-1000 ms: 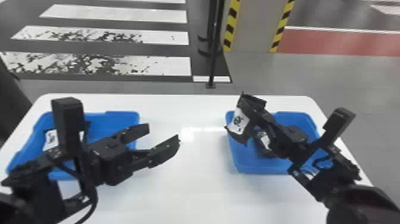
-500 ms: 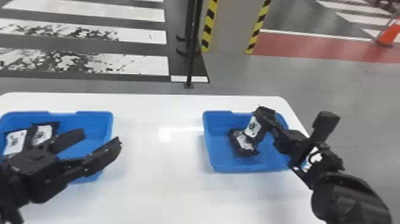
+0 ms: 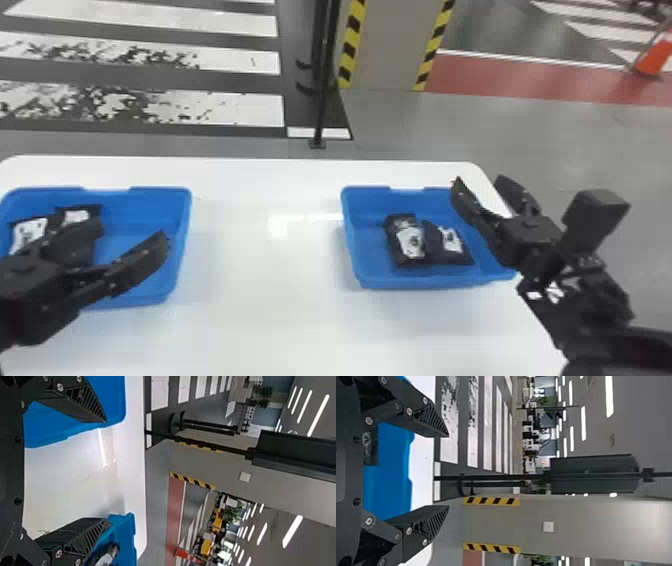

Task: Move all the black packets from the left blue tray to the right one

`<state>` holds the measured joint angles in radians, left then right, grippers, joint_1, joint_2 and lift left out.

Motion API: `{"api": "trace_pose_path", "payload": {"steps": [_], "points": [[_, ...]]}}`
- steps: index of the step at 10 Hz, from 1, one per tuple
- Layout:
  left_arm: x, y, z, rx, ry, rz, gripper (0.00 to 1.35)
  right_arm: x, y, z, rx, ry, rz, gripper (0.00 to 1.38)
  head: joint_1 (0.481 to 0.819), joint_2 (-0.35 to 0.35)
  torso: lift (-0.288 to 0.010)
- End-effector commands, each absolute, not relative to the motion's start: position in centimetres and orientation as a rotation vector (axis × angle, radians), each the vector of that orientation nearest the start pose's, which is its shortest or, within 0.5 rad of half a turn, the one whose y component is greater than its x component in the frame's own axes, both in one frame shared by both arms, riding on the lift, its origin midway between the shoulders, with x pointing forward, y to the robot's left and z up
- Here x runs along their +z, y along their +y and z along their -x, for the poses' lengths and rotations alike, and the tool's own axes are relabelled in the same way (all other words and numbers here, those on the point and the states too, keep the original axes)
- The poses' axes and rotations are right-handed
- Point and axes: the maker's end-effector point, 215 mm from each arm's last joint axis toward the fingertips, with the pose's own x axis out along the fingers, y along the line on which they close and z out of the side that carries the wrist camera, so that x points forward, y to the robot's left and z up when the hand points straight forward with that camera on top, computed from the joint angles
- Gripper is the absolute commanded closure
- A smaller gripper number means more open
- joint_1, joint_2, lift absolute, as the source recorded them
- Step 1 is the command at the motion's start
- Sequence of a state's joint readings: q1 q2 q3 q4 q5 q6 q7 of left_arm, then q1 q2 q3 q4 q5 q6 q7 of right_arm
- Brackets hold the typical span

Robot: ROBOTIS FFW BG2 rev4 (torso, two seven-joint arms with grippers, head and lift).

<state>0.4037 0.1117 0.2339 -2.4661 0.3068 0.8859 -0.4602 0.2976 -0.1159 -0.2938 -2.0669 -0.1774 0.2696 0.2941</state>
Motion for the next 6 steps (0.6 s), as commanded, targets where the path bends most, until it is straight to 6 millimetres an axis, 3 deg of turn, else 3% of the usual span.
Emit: {"api": "trace_pose_path", "payload": {"steps": [1,3,6], "points": [[-30.3,22.0,-42.6,-0.378,0.366,0.136,0.16,-24.7,-30.4,-47.3,0.126,-0.041,0.008,0.18,0.695,-0.167,-0.14],[-31.2,24.0,-43.3,-0.3,0.386,0.108,0.16,-22.8,-23.9,-45.0,0.268,-0.074,-0.093,0.18,0.695,-0.096,-0.14],[-34.6,27.2,-46.6,-0.189,0.452,0.092,0.16,-24.0,-17.4,-43.2,0.434,-0.035,-0.222,0.18,0.695,0.072,-0.14]]}}
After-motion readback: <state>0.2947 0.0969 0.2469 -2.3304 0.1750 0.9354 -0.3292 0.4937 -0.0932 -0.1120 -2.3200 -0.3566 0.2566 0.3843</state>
